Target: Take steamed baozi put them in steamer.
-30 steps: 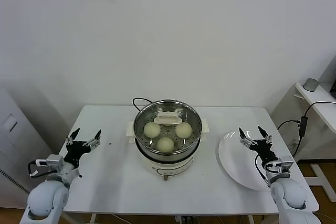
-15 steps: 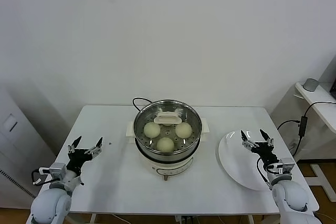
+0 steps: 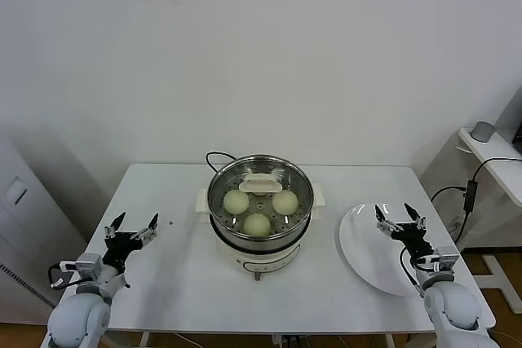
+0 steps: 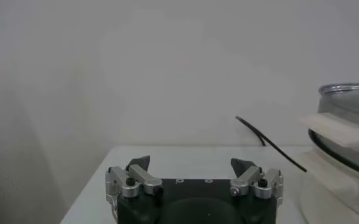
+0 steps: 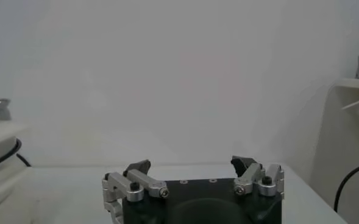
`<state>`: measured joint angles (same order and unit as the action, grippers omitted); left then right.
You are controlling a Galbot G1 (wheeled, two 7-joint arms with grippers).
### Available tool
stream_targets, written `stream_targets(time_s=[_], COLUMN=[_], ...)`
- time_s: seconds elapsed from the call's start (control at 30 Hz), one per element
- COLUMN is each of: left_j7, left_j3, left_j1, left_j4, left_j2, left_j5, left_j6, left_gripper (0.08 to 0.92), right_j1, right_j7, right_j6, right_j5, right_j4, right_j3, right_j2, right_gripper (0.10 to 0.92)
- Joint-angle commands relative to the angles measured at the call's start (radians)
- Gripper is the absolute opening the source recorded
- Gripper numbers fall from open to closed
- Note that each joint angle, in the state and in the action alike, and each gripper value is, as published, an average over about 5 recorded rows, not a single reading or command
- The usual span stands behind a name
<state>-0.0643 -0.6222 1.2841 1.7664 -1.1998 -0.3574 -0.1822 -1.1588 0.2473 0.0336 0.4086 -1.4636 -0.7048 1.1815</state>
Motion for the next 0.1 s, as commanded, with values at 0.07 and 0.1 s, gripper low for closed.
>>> stream_targets(time_s=[0.07, 0.1], left_j7=[0.000, -0.001], left_j3=[-0.005, -0.005], left_j1=[0.002, 0.002], left_j4=[-0.002, -0.003], left_j2=[0.003, 0.003], left_j5=[-0.001, -0.001], left_j6=[0.000, 0.000], left_gripper=[0.823, 0.823], right_j1=[-0.001, -0.002], right_j7=[0.002, 0.002], right_j6=[0.000, 0.000], right_j5=[-0.004, -0.004], right_j4=[-0.001, -0.001], right_j3=[0.001, 0.001], right_j2=[0.004, 0.004], right_gripper=[0.823, 0.823])
